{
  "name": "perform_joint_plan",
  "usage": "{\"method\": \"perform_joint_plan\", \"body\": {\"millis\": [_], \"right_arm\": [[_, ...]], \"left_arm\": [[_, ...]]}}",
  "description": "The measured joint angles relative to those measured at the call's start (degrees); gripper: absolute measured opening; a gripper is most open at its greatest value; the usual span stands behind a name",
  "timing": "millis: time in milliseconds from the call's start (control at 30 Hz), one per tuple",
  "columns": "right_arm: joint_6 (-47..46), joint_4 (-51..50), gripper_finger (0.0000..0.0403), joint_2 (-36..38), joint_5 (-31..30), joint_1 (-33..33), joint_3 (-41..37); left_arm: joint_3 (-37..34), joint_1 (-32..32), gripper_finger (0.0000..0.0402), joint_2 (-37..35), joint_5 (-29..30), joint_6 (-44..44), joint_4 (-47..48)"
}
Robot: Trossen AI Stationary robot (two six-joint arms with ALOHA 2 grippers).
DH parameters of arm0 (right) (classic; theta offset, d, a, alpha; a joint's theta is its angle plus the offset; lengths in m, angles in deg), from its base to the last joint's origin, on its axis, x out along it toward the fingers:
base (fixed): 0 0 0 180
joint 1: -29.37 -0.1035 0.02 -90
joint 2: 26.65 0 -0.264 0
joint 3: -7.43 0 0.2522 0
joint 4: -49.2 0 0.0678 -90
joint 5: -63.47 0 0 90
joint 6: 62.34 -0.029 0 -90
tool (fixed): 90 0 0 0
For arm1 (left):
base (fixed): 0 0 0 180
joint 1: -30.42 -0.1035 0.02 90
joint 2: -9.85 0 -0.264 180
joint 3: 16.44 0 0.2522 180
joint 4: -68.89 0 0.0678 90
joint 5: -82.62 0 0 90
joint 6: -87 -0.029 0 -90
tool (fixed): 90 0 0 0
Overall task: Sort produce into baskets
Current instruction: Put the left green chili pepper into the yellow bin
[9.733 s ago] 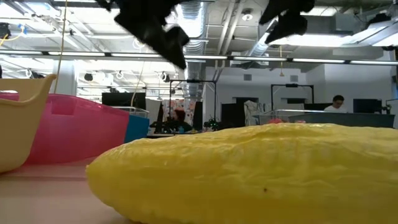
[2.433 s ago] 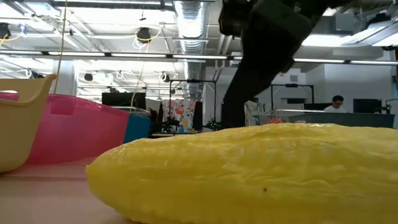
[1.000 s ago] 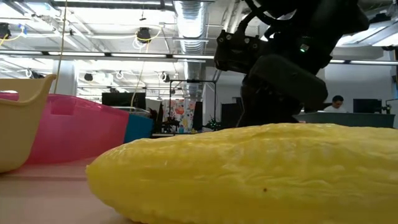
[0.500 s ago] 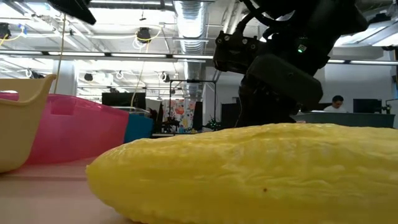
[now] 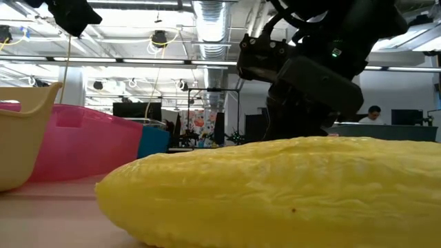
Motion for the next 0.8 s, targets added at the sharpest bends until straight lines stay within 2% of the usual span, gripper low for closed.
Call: {"method": "perform_joint_plan", "body": {"millis": [133, 233, 367, 600, 800], "right_arm": [[0.00, 0.13, 0.0090, 0.00, 0.02, 0.02, 0.00], [0.02, -0.04, 0.0074, 0.20, 0.18, 0.00, 0.23], [1.49, -0.35, 0.0075, 0.52, 3.14, 0.01, 3.23], [7.98, -1.22, 0.0081, 0.79, 4.21, -0.07, 12.58], [12.05, 5.46, 0.0081, 0.47, 4.66, -0.07, 14.69]], "left_arm": [[0.00, 0.00, 0.0169, 0.05, 0.02, -0.01, 0.00], [0.00, 0.00, 0.0169, 0.05, 0.02, -0.01, 0.02], [0.00, 0.00, 0.0169, 0.05, 0.04, -0.03, 0.04], [0.00, 0.00, 0.0169, 0.05, 0.07, -0.04, 0.04], [0.00, 0.00, 0.0169, 0.05, 0.09, -0.64, 0.04]]}}
